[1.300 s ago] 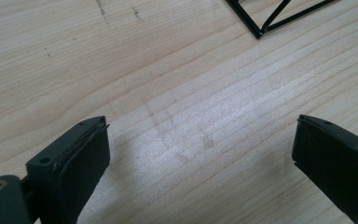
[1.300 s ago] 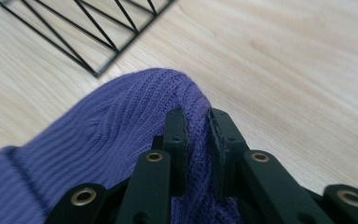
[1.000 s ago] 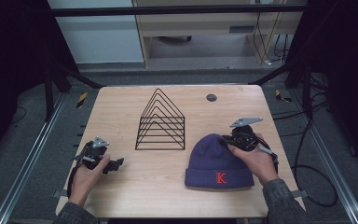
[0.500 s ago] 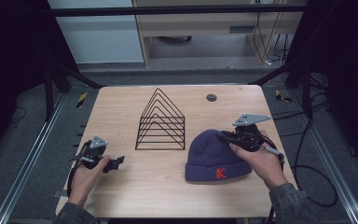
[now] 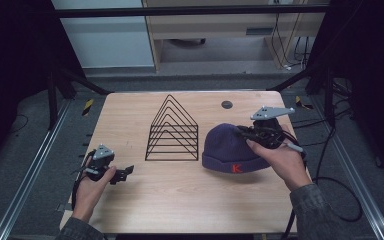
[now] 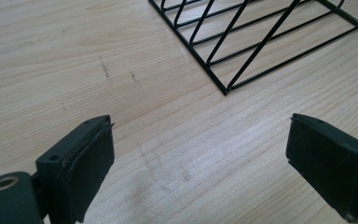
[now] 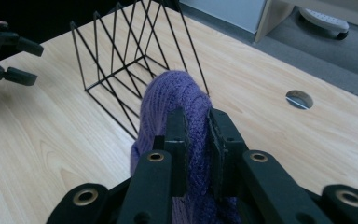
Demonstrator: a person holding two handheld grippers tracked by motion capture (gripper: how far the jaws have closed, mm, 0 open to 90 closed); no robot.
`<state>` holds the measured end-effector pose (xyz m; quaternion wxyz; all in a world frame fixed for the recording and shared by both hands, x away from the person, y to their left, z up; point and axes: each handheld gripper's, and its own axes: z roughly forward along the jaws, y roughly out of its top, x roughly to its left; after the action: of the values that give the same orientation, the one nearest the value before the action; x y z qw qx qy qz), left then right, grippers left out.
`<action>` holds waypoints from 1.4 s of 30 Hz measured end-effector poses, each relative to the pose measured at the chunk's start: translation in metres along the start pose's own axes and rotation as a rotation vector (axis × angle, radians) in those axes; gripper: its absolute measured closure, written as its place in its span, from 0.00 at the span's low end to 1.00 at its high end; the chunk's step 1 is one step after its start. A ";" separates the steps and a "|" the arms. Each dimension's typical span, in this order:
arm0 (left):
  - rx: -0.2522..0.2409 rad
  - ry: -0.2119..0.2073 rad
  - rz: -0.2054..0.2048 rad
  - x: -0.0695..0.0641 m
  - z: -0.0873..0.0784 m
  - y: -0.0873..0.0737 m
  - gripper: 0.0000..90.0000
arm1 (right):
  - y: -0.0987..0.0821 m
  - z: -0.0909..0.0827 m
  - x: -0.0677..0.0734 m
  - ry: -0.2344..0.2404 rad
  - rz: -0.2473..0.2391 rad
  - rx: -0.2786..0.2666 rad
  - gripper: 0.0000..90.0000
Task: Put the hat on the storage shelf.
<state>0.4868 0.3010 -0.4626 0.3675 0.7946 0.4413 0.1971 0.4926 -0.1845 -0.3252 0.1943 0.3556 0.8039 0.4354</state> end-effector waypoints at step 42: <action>-0.186 -0.144 0.159 -0.054 -0.057 0.154 0.09 | 0.139 -0.027 0.011 -0.035 -0.055 -0.185 0.88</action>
<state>0.5077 0.2261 -0.3085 0.4536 0.8015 0.3294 0.2082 0.5247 -0.1404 -0.1942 0.2522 0.3216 0.7660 0.4962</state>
